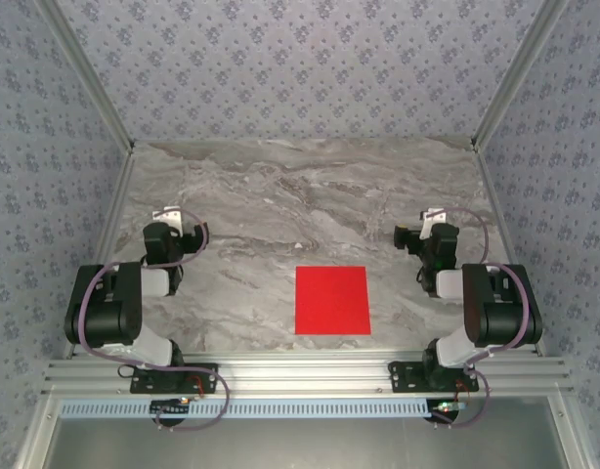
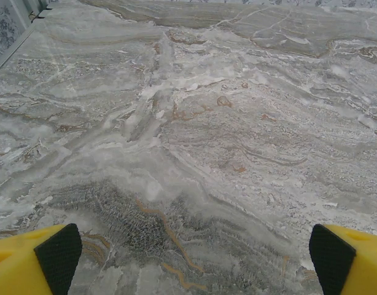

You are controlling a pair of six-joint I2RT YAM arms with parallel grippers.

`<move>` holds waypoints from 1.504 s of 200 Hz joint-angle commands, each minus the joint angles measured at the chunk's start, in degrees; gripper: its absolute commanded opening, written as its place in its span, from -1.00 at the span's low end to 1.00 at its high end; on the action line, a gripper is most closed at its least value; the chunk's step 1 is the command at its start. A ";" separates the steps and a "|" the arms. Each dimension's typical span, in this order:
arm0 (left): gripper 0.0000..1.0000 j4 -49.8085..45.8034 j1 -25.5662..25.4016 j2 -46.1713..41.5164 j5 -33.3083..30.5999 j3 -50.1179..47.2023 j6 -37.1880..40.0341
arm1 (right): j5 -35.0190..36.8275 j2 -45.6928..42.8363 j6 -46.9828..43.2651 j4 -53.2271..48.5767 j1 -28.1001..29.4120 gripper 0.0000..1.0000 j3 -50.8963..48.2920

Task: Fold a paper plane with a square sheet of paper (fold left side to right side)
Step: Move the square sheet of paper to the center of the table.

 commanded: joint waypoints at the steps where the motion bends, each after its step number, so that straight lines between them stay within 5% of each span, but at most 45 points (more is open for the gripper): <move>1: 0.96 0.23 -0.35 -0.26 -0.70 1.14 0.61 | 0.85 -0.11 -0.50 1.06 -0.07 1.00 1.16; 152: 0.96 0.09 -0.21 -0.37 -0.75 1.26 0.23 | 0.41 -0.09 -0.32 0.87 -0.25 1.00 1.31; 171: 0.97 -5.15 -0.32 -3.77 -2.30 2.91 -0.17 | -0.32 -0.66 0.08 0.53 -0.65 1.00 1.49; 192: 0.97 -23.34 -2.05 -12.57 -3.70 8.57 -0.74 | 1.15 -8.16 2.28 -14.57 -1.30 1.00 5.65; 218: 0.96 -42.78 -9.69 -19.20 -8.19 16.03 -6.14 | -0.06 -20.24 6.50 -31.61 -1.95 1.00 8.53; 246: 0.97 -51.04 -24.08 -20.16 -9.78 18.80 -11.58 | -1.65 -32.34 11.12 -49.64 -1.42 1.00 10.51; 301: 0.97 -61.27 -52.62 -4.50 -11.55 30.73 -17.29 | -8.10 -46.86 17.72 -69.72 0.37 1.00 9.86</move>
